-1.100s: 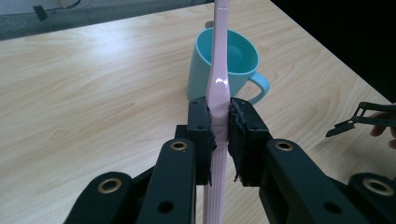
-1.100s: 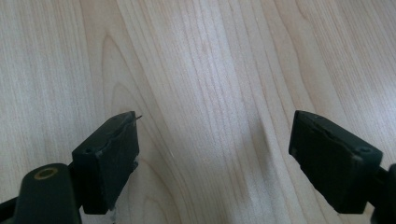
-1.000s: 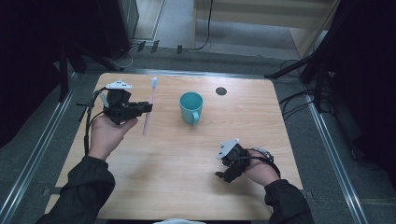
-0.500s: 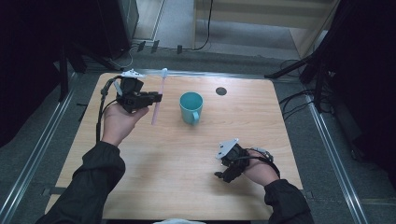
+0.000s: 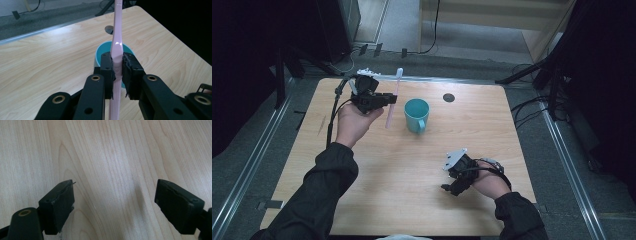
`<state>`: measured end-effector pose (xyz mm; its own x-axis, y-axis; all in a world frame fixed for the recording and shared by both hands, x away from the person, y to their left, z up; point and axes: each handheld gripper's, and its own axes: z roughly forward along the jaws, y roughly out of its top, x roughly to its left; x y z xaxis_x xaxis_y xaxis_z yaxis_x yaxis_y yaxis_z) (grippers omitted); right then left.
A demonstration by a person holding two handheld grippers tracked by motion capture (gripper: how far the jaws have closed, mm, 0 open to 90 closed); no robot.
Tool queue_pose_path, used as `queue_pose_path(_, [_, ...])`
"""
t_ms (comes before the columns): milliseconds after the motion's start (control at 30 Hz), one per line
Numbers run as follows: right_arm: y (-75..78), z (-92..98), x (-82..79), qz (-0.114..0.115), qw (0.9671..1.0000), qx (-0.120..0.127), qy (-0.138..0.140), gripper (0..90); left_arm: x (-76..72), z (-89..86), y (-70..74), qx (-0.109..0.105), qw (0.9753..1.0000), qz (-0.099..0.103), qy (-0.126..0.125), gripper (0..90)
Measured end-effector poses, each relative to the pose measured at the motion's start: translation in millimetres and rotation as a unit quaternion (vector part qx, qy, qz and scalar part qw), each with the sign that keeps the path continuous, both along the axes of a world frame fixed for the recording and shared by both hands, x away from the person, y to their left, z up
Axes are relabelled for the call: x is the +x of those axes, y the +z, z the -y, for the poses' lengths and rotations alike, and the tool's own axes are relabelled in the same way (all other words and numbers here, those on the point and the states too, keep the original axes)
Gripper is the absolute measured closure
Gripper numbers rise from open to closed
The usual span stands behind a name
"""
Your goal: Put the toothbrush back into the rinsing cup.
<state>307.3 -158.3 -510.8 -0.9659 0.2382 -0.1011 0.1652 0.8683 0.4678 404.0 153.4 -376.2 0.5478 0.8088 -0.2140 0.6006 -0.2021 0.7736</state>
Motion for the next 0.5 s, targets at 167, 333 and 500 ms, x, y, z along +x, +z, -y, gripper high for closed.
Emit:
queue_pose_path(167, [0.2, 0.1, 0.1, -0.002, 1.0000, 0.001, 0.000, 16.1, 7.9, 9.9, 2.5, 0.008, 1.0000, 0.004, -0.004, 79.3])
queue_pose_path(333, [0.3, 0.0, -0.2, -0.002, 1.0000, 0.000, 0.001, 16.1, 15.2, 20.4, 4.9, 0.006, 0.9999, 0.007, -0.006, 79.3])
queue_pose_path(500, [0.6, -0.2, -0.5, -0.002, 1.0000, 0.002, 0.002, 16.1, 22.0, 29.3, 6.2, 0.009, 0.9999, 0.013, -0.006, 79.3])
